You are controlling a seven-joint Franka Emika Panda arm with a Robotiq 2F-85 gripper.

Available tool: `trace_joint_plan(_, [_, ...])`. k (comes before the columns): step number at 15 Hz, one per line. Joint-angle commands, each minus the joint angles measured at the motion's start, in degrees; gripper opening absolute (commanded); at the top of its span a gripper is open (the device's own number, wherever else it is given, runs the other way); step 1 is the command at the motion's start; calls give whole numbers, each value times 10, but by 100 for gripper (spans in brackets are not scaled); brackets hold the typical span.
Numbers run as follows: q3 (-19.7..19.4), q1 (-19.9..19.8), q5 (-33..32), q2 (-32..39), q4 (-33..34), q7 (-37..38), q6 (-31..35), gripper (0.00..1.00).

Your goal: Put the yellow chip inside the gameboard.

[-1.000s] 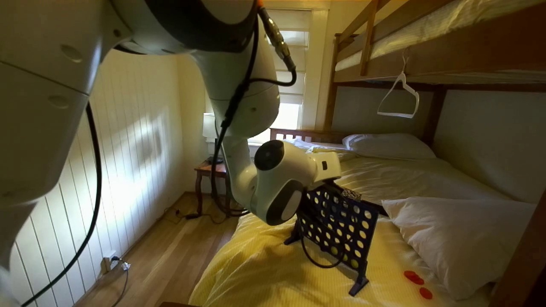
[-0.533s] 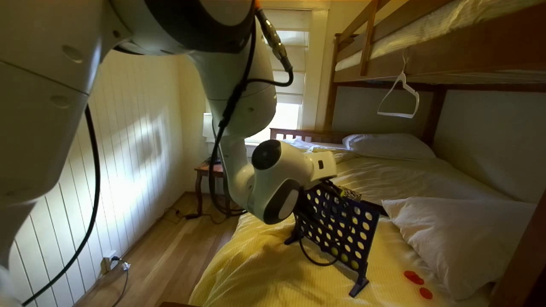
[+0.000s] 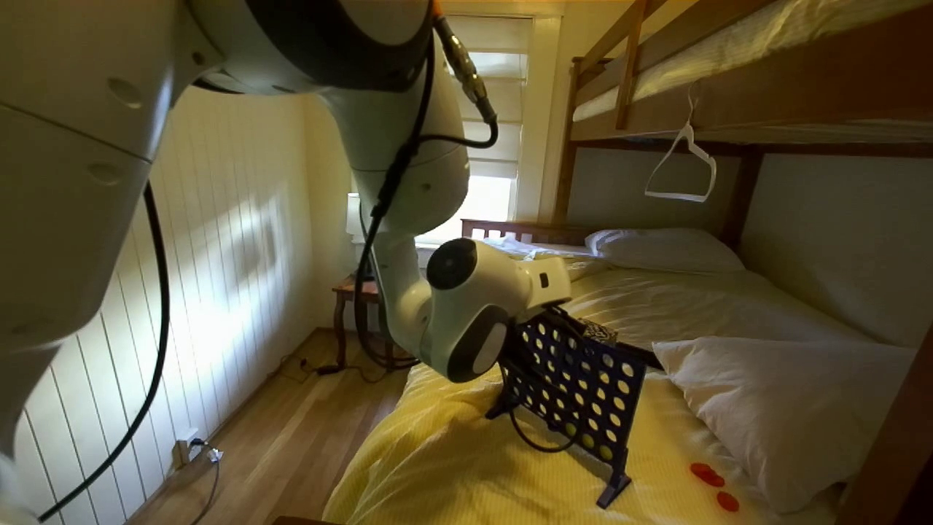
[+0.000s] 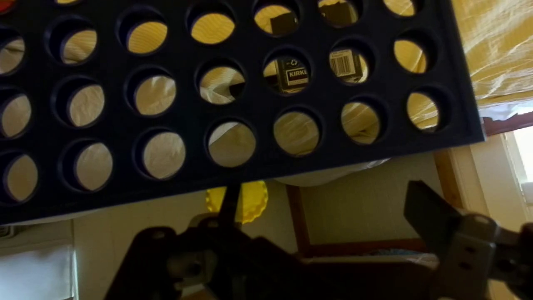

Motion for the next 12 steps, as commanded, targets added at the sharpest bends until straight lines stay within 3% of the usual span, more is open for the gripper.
trace_joint_plan(1, [-2,4,1,2,-6,-11,19,100])
trace_joint_plan(3, [0,4,-3,1,-9,-11,29,100])
trace_joint_plan(4, [0,5,-2,0,-11,-12,32,85])
trace_joint_plan(6, [-1,7,1,-3,-14,-16,35,66])
trace_joint_plan(9, [-2,9,4,-4,-17,-22,44,90])
trace_joint_plan(11, [-1,9,4,-4,-18,-23,49,100])
trace_joint_plan(12, [-1,8,3,-5,-20,-22,53,100])
